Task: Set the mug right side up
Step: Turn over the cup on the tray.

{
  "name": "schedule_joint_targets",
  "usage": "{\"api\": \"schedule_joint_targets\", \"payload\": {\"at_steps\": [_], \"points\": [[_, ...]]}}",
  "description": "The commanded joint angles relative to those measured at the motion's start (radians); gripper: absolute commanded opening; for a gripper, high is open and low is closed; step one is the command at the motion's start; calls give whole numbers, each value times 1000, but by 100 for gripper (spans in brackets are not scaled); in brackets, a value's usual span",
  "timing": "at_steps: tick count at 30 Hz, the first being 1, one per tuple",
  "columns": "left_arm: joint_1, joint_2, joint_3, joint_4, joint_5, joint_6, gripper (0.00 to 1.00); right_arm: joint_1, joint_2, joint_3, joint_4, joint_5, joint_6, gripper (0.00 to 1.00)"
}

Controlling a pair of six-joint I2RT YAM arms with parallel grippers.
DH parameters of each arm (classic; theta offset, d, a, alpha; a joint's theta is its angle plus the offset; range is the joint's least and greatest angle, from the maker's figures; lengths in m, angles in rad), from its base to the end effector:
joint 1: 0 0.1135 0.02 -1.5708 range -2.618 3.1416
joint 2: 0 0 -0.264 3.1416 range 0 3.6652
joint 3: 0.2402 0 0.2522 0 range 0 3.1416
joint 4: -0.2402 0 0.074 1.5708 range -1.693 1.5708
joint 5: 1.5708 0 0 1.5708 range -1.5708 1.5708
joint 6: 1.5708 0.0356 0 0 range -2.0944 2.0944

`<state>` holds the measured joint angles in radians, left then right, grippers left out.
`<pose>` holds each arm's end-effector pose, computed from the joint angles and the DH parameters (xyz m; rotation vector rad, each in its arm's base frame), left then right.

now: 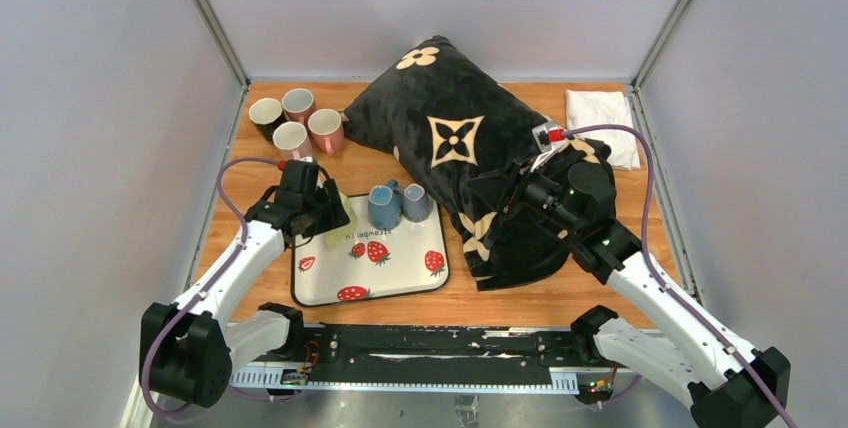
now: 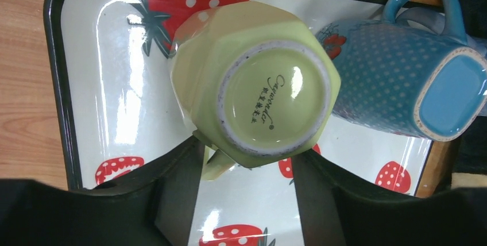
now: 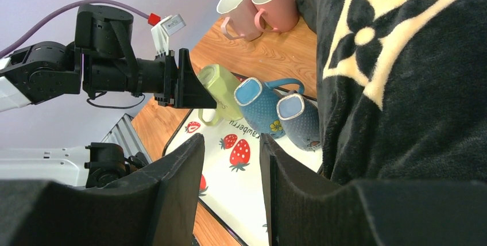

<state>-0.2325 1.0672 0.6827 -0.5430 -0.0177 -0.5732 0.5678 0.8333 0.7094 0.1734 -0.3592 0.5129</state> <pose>0.2025 -0.0473 0.2208 -0.4355 2.4878 -0.3094 0.1620 0.1182 0.3435 -0.3506 1.5980 1.1189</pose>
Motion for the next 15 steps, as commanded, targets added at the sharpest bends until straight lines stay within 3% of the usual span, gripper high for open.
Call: {"api": "schedule_joint_targets", "payload": {"at_steps": [1, 15], "points": [[-11, 13, -20, 53, 34, 0, 59, 11, 2, -7, 39, -14, 9, 45], [-24, 25, -37, 76, 20, 22, 41, 10, 28, 4, 47, -24, 11, 45]]}}
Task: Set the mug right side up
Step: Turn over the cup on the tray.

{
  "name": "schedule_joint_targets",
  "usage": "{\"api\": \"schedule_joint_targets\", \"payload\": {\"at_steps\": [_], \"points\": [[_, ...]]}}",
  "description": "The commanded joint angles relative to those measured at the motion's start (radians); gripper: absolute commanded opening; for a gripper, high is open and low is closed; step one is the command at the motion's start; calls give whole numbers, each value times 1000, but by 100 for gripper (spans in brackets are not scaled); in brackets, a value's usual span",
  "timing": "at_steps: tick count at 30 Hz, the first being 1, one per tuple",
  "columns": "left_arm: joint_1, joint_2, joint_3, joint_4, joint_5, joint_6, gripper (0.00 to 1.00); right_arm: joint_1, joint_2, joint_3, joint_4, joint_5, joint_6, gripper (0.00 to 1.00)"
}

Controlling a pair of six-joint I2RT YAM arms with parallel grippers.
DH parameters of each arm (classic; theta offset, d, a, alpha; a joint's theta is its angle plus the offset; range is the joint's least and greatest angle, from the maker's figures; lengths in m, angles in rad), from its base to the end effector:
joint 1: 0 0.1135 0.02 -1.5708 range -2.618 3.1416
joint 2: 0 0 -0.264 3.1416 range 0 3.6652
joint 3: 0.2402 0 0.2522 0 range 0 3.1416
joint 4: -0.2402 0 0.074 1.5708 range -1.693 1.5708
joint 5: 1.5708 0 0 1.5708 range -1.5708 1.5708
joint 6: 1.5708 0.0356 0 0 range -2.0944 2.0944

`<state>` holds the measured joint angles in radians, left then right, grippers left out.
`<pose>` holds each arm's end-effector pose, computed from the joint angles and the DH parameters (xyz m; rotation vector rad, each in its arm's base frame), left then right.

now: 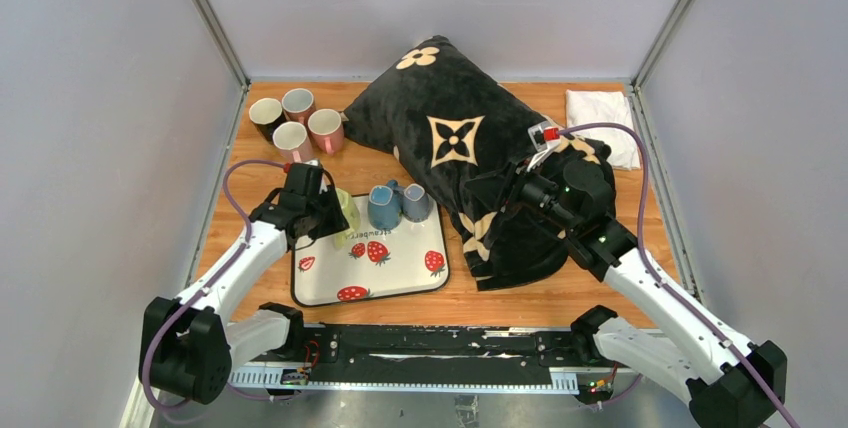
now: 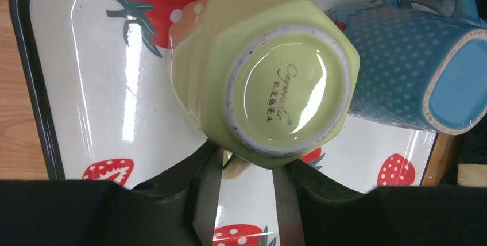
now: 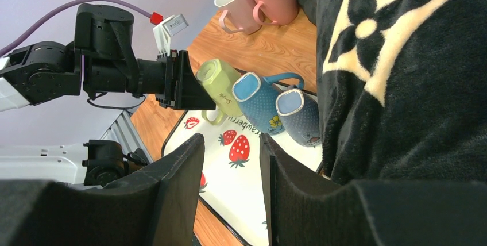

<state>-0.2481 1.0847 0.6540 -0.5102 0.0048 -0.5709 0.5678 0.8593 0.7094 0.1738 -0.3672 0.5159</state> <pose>0.2024 -0.0515 0.2106 -0.4070 2.5124 -0.3358 0.1668 0.1215 0.3388 -0.3532 1.6263 1.1236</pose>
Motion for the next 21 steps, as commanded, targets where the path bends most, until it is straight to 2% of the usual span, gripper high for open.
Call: {"api": "schedule_joint_targets", "payload": {"at_steps": [1, 10, 21], "points": [[-8, 9, -8, 44, -3, 22, 40, 10, 3, 4, 47, -17, 7, 45], [-19, 4, -5, 33, -3, 16, 27, 11, 10, -2, 56, -19, 10, 45], [-77, -118, -23, -12, -124, -106, 12, 11, 6, -19, 65, -12, 14, 45]]}}
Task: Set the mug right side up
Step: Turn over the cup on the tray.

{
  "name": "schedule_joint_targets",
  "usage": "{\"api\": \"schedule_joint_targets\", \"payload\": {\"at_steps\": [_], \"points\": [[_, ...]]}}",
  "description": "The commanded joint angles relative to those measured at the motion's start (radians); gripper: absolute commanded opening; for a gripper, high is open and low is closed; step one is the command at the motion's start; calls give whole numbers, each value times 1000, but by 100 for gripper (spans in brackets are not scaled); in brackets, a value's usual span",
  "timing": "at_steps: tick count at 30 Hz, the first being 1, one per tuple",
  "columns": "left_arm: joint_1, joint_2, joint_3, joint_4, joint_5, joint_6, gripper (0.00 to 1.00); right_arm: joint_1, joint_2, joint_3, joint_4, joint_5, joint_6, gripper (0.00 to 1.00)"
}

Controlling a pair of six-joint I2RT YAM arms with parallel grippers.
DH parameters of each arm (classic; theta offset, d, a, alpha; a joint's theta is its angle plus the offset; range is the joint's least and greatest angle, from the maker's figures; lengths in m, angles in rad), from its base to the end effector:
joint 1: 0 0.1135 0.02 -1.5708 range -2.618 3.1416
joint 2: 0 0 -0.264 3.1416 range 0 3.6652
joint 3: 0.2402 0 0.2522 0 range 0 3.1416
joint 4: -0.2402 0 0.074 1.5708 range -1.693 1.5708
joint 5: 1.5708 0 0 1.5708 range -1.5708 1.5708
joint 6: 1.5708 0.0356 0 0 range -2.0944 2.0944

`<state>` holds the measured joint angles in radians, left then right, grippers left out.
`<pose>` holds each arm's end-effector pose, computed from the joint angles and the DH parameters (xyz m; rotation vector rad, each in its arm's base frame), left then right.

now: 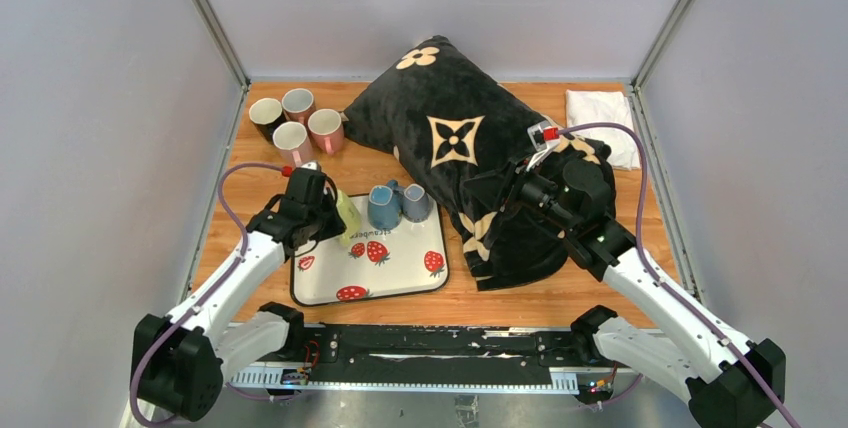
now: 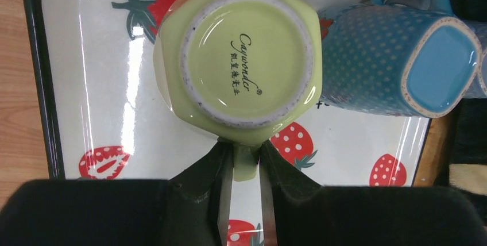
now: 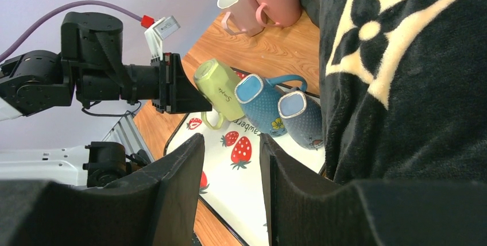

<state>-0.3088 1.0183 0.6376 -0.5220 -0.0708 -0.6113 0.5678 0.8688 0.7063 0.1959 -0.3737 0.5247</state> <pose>0.1904 -0.0581 0.2169 -0.4063 2.4626 -0.3054 0.1684 0.1228 0.3382 -0.3529 1.6190 1.1362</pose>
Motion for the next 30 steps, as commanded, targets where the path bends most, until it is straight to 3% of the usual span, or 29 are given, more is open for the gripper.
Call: {"api": "schedule_joint_targets", "payload": {"at_steps": [1, 17, 26, 30], "points": [[-22, -63, -8, 0, -55, -77, 11, 11, -3, -17, 46, -6, 8, 45], [-229, -1, 25, -19, -160, -147, 7, 11, -5, -27, 54, -8, 18, 45], [-246, 7, 38, -25, -184, -142, 33, 10, -7, -33, 57, -5, 29, 45], [-246, 2, 52, -41, -204, -133, 39, 11, -5, -31, 55, -4, 31, 45]]}}
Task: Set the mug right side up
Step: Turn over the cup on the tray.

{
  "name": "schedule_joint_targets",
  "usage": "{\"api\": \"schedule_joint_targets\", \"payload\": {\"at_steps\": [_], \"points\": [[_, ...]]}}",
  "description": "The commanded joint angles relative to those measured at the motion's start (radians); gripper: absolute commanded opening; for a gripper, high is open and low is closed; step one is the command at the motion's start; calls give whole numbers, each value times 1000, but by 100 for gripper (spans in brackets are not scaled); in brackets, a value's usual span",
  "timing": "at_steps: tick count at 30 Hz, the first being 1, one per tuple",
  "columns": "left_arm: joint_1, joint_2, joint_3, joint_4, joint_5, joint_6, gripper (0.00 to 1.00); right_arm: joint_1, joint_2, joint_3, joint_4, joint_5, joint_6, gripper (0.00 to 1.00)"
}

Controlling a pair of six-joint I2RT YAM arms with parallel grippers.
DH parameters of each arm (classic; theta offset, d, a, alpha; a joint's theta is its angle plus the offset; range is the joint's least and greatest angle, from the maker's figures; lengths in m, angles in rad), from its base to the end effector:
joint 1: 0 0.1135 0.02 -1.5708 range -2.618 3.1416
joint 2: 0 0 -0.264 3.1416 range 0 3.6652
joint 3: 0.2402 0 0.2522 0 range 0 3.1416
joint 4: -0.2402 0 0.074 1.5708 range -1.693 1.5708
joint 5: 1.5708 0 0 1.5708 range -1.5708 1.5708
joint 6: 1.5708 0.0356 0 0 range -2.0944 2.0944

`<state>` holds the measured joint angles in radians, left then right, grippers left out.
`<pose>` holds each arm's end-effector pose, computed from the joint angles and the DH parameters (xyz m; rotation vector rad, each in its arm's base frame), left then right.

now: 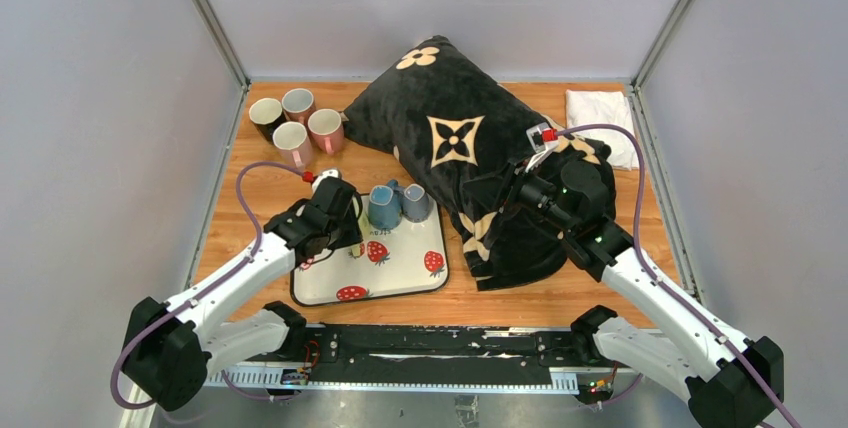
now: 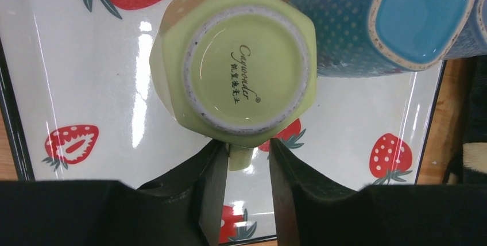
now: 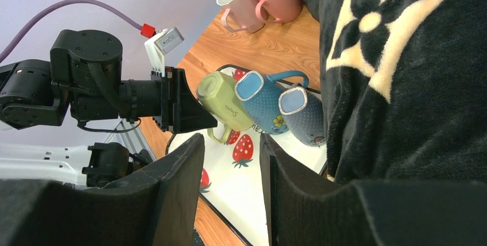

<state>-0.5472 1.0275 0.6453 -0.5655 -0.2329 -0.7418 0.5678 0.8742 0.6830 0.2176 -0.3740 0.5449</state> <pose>0.1722 -0.0953 0.2156 -0.3362 2.4764 -0.2497 0.1697 0.1237 0.3312 -0.3368 1.6334 1.1507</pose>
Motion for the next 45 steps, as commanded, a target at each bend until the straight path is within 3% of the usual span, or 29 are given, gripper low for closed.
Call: {"api": "schedule_joint_targets", "payload": {"at_steps": [1, 11, 21, 32, 38, 45], "points": [[-8, -8, 48, -2, -50, -1, 41, 11, -10, -7, 33, -3, 10, 45], [-8, -44, 138, -59, -150, 56, 48, 16, 93, 79, -99, 9, 9, 44], [0, -91, 206, -150, -290, 102, 55, 171, 285, 226, -173, 36, -25, 45], [259, -162, 340, -156, -271, 355, 58, 435, 605, 439, -213, 66, 6, 47], [277, -204, 359, -147, -354, 426, 60, 505, 761, 582, -314, 152, 12, 53], [277, -301, 263, -111, -401, 448, 64, 548, 924, 773, -467, 290, 25, 59]]}}
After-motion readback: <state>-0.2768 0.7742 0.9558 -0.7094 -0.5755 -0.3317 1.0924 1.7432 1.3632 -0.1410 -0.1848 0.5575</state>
